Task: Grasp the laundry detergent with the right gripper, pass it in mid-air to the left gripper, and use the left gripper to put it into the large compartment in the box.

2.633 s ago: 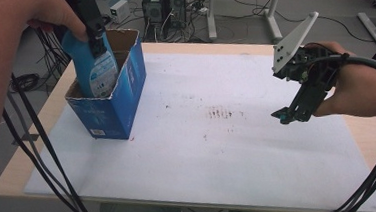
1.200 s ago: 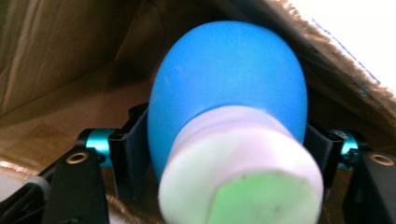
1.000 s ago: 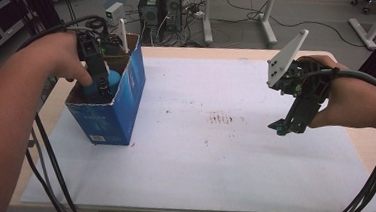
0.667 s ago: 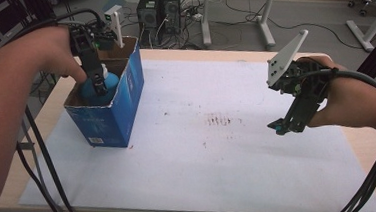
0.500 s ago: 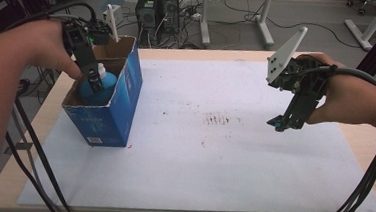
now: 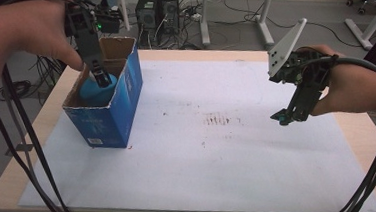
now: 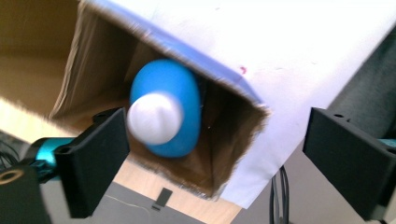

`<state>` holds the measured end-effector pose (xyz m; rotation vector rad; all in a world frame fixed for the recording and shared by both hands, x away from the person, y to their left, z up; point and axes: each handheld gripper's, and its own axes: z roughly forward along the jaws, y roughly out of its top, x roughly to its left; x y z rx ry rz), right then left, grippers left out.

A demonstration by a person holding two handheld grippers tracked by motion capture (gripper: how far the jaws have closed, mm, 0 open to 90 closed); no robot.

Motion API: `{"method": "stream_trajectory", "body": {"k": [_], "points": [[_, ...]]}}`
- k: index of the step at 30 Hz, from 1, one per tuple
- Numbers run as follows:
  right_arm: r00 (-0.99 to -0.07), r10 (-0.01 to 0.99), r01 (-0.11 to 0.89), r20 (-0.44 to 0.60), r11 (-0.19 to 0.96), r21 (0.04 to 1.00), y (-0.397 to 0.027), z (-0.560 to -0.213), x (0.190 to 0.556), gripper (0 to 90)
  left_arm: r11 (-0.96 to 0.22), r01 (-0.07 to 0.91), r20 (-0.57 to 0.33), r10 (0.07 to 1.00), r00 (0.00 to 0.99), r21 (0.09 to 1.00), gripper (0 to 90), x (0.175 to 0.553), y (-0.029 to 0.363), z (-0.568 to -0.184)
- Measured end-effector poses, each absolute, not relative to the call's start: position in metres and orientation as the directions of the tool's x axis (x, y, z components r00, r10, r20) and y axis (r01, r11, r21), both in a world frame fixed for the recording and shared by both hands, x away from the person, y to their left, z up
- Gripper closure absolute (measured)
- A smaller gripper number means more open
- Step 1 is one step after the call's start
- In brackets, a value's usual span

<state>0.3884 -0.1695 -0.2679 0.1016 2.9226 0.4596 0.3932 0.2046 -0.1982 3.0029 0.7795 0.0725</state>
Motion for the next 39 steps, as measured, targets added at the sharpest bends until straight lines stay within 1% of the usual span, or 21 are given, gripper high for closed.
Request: {"method": "stream_trajectory", "body": {"k": [2, 3, 5, 8, 14, 16, 17, 20, 21, 25, 29, 31, 39], "points": [[-0.982, 0.090, 0.035, -0.167, 0.951, 0.307, -0.169, -0.267, 0.389, 0.6, -0.880, 0.473, 0.032, 0.475, 0.880, 0.050, 6.6, 0.392, 0.202, -0.197], [-0.983, 0.083, 0.029, -0.166, 0.953, 0.301, -0.169, -0.266, 0.389, 0.7, -0.897, 0.438, 0.024, 0.440, 0.898, 0.060, 6.6, 0.389, 0.193, -0.194], [-0.984, 0.060, 0.014, -0.168, 0.964, 0.265, -0.167, -0.264, 0.392, 0.7, -0.907, 0.416, 0.018, 0.418, 0.908, 0.060, 6.2, 0.387, 0.185, -0.193], [-0.986, 0.044, 0.004, -0.163, 0.971, 0.239, -0.167, -0.264, 0.397, 0.6, -0.924, 0.379, 0.008, 0.380, 0.925, 0.057, 5.2, 0.385, 0.175, -0.192], [-0.988, 0.024, -0.009, -0.152, 0.976, 0.217, -0.165, -0.263, 0.404, 0.7, -0.946, 0.319, -0.007, 0.319, 0.948, 0.057, 5.2, 0.381, 0.157, -0.195], [-0.989, 0.020, -0.011, -0.146, 0.978, 0.207, -0.165, -0.264, 0.405, 0.7, -0.952, 0.301, -0.010, 0.301, 0.954, 0.051, 2.1, 0.380, 0.151, -0.197], [-0.990, 0.008, -0.021, -0.143, 0.979, 0.201, -0.165, -0.264, 0.407, 0.6, -0.960, 0.277, -0.018, 0.277, 0.961, 0.051, 2.1, 0.380, 0.146, -0.199], [-0.992, 0.011, -0.013, -0.127, 0.983, 0.183, -0.166, -0.268, 0.410, 0.7, -0.964, 0.263, -0.021, 0.262, 0.965, 0.050, 1.7, 0.380, 0.142, -0.200], [-0.992, 0.005, -0.016, -0.125, 0.985, 0.171, -0.166, -0.269, 0.412, 0.6, -0.969, 0.243, -0.025, 0.242, 0.970, 0.053, 1.7, 0.380, 0.137, -0.201], [-0.994, 0.001, -0.012, -0.110, 0.993, 0.120, -0.168, -0.281, 0.420, 0.7, -0.975, 0.216, -0.039, 0.214, 0.976, 0.051, 1.7, 0.381, 0.129, -0.204], [-0.995, -0.001, -0.012, -0.098, 0.993, 0.116, -0.167, -0.286, 0.427, 0.7, -0.979, 0.198, -0.042, 0.196, 0.980, 0.051, 1.6, 0.382, 0.123, -0.207], [-0.996, -0.004, -0.015, -0.093, 0.993, 0.113, -0.166, -0.289, 0.430, 0.6, -0.980, 0.193, -0.028, 0.191, 0.981, 0.050, 1.7, 0.383, 0.121, -0.207], [-0.996, -0.016, -0.024, -0.086, 0.995, 0.093, -0.161, -0.296, 0.432, 0.6, -0.985, 0.166, -0.020, 0.166, 0.986, 0.034, 1.6, 0.384, 0.112, -0.215]]}}
